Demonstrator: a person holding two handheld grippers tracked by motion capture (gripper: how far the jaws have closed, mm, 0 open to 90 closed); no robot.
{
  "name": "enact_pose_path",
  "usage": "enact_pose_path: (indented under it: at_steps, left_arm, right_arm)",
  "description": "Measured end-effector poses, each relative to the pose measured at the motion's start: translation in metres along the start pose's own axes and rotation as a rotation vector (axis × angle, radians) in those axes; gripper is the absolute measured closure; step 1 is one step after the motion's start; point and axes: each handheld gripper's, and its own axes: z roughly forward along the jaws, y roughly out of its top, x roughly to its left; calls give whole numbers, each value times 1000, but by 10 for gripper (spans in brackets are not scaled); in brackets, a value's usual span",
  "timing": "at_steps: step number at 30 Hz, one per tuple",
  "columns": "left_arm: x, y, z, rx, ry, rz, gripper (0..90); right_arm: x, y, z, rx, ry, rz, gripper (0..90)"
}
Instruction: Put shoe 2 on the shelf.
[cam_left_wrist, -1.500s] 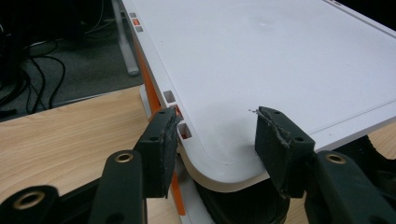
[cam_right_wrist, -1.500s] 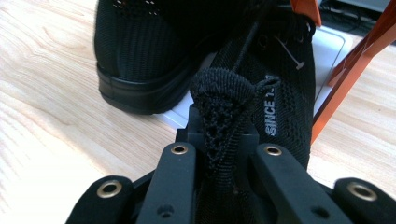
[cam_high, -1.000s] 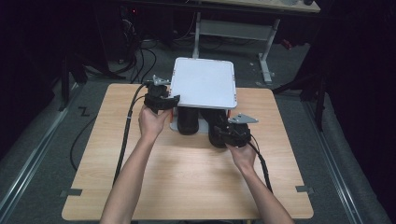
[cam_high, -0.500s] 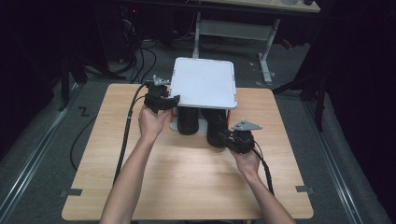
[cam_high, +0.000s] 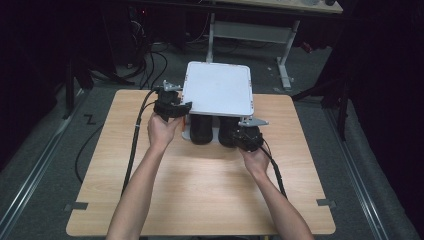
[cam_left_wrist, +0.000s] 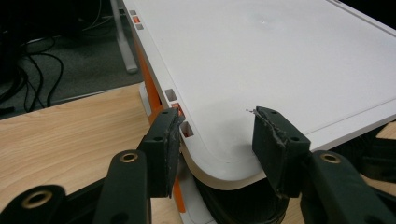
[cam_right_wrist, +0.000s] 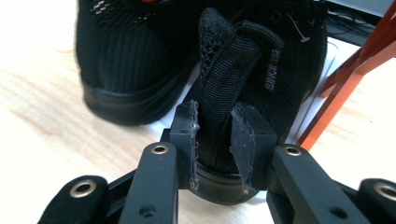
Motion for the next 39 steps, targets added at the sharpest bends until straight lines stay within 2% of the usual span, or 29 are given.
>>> enact_pose_path:
  at_steps: [3,9,14,21,27,34,39]
  left_arm:
    - [0,0,0,0,0,1,525]
    - [0,0,0,-3,1,1,529]
    - [-1,0,0,-7,5,5,530]
    - [-2,-1,0,-12,16,25,527]
    - [1,2,-2,-20,32,15,428]
    - [2,7,-27,-56,-16,4,382]
    - [8,-3,-54,-67,-49,0,376]
  right_arm:
    - [-3,4,5,13,4,9,703]
    - [-6,4,8,2,1,23,690]
    - [-6,3,5,4,6,17,619]
    - [-9,-1,-22,-43,34,-1,599]
    - [-27,-14,-50,-61,32,16,585]
    - [-50,-43,-74,-55,3,63,558]
    - [-64,-69,-79,-34,-24,103,545]
